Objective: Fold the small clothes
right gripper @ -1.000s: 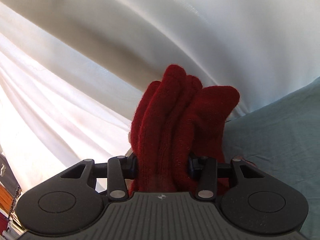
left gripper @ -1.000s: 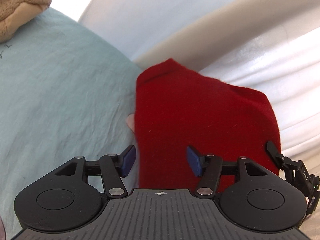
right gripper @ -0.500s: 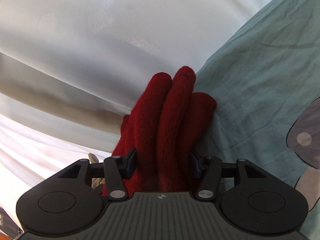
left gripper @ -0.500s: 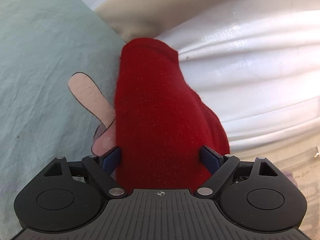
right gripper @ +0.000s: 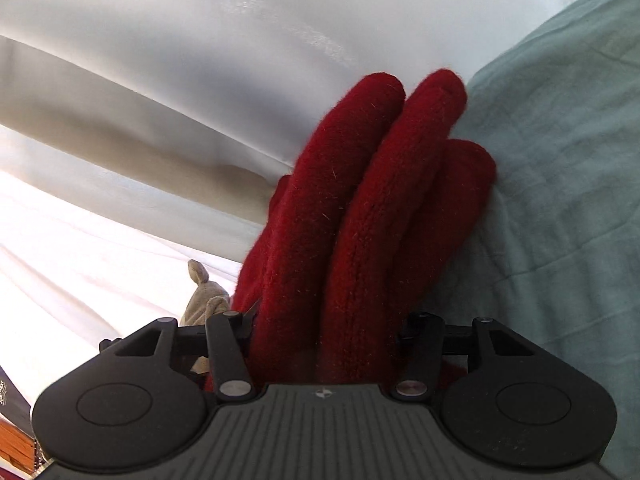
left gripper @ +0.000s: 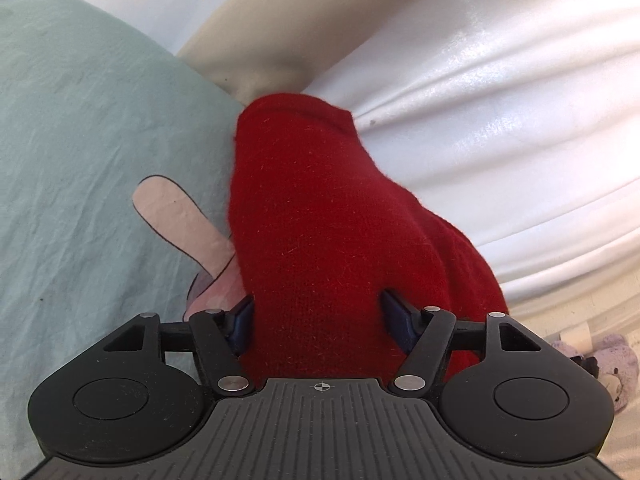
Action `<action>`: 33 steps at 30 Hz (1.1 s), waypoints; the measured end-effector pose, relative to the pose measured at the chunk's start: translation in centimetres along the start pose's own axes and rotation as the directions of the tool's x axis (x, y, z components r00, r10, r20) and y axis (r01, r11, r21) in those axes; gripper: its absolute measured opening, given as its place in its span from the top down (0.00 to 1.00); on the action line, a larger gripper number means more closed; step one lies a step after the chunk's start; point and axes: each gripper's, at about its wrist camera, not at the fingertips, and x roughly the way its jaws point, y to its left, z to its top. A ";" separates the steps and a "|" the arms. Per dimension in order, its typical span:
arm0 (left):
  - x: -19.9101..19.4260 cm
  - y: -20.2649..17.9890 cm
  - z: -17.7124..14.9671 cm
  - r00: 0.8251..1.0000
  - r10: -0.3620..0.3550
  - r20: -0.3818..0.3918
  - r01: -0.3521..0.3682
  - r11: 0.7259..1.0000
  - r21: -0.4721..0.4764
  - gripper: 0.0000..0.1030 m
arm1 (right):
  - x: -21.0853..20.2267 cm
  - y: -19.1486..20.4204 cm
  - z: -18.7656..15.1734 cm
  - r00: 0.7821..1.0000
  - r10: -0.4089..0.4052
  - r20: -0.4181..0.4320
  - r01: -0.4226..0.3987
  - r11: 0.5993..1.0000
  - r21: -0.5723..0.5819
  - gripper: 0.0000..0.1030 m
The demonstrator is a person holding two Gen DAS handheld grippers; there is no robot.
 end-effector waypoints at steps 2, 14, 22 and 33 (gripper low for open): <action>-0.9 -0.3 0.0 1.000 0.016 0.021 -0.017 1.000 0.007 0.35 | 0.2 1.3 0.0 1.000 0.028 0.003 -0.028 1.000 -0.010 0.49; -9.5 -2.2 1.1 0.967 0.147 0.208 -0.163 0.985 0.063 0.33 | 4.1 8.7 -0.3 0.987 0.158 -0.013 -0.159 0.979 -0.128 0.46; -11.8 -1.8 -1.9 0.907 0.316 0.277 -0.369 0.915 0.163 0.22 | 2.5 9.9 -1.2 0.948 -0.265 0.177 0.311 0.892 -0.328 0.31; -7.2 -3.9 -3.4 0.852 0.451 0.267 -0.513 0.823 0.244 0.13 | 8.2 17.4 -9.5 0.890 -0.399 0.221 0.408 0.479 -0.777 0.53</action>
